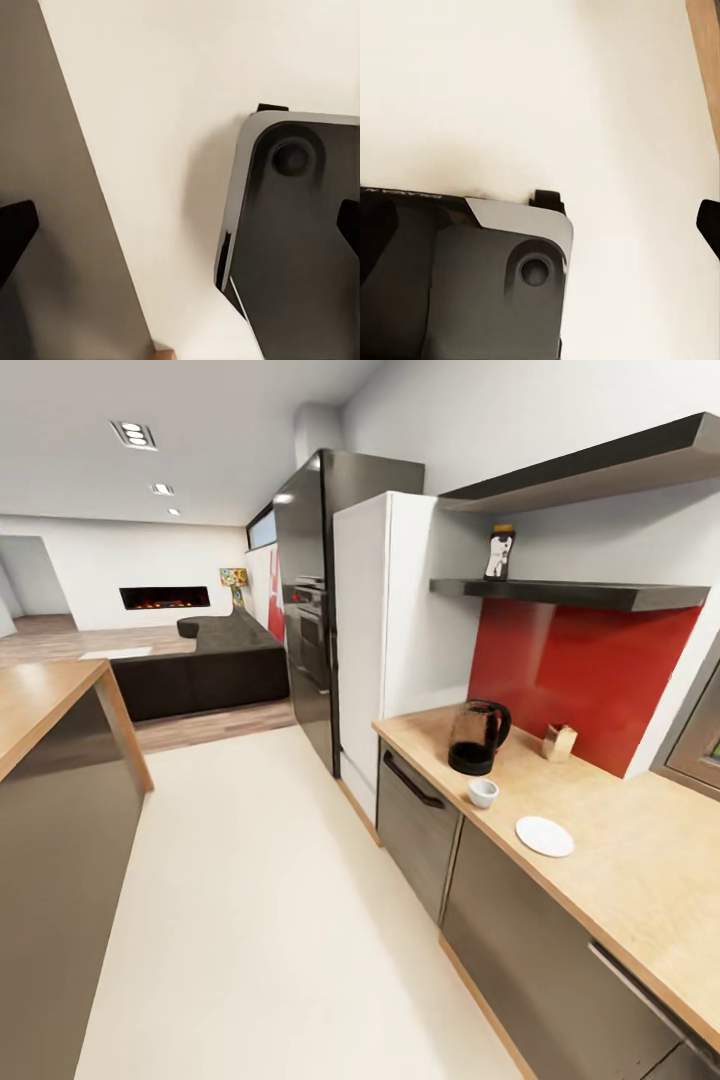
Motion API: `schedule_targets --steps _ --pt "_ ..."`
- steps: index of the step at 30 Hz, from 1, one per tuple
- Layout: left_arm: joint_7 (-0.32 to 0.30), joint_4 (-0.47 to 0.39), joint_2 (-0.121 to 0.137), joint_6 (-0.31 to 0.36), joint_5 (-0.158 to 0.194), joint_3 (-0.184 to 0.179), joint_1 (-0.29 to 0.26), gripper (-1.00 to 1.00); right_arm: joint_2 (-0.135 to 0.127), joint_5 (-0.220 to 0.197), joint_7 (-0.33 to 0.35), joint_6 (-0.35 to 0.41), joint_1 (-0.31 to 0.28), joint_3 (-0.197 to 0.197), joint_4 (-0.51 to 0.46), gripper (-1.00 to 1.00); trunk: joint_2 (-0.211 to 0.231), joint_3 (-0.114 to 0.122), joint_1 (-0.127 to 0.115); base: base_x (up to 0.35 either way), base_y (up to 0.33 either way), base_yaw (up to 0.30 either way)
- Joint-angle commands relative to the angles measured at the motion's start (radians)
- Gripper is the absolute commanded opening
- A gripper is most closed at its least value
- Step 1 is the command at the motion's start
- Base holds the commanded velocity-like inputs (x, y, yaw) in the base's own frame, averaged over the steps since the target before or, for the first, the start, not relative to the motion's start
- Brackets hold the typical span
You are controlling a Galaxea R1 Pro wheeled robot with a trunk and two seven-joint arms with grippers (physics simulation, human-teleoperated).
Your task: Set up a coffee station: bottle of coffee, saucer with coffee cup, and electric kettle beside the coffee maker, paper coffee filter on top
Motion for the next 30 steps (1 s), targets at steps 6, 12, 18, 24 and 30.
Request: schedule_targets --steps 6,12,18,24,30 --pt "-0.002 -0.002 -0.001 -0.002 0.010 0.001 0.000 1.00 -0.001 -0.007 0.003 0.005 0.001 0.008 -0.002 1.00 -0.002 -0.002 0.001 0.313 0.187 0.000" --pt "-0.002 -0.002 -0.001 -0.002 0.010 0.001 0.000 1.00 -0.001 -0.007 0.003 0.005 0.001 0.008 -0.002 1.00 -0.002 -0.002 0.001 0.308 0.206 0.000" --pt "-0.002 -0.002 -0.001 -0.002 0.010 0.001 0.000 1.00 0.000 -0.007 0.003 0.005 0.001 0.008 -0.002 1.00 -0.002 -0.002 0.001 0.306 0.210 0.000" --pt "-0.002 -0.002 -0.001 -0.002 0.010 0.001 0.000 1.00 0.001 -0.007 0.003 0.005 0.001 0.008 -0.002 1.00 -0.002 -0.002 0.001 0.306 0.210 0.000" --pt "-0.002 -0.002 -0.001 -0.002 0.010 0.001 0.000 1.00 0.001 -0.007 0.002 0.005 0.002 0.009 -0.002 1.00 -0.002 -0.002 0.001 0.306 0.210 0.000"
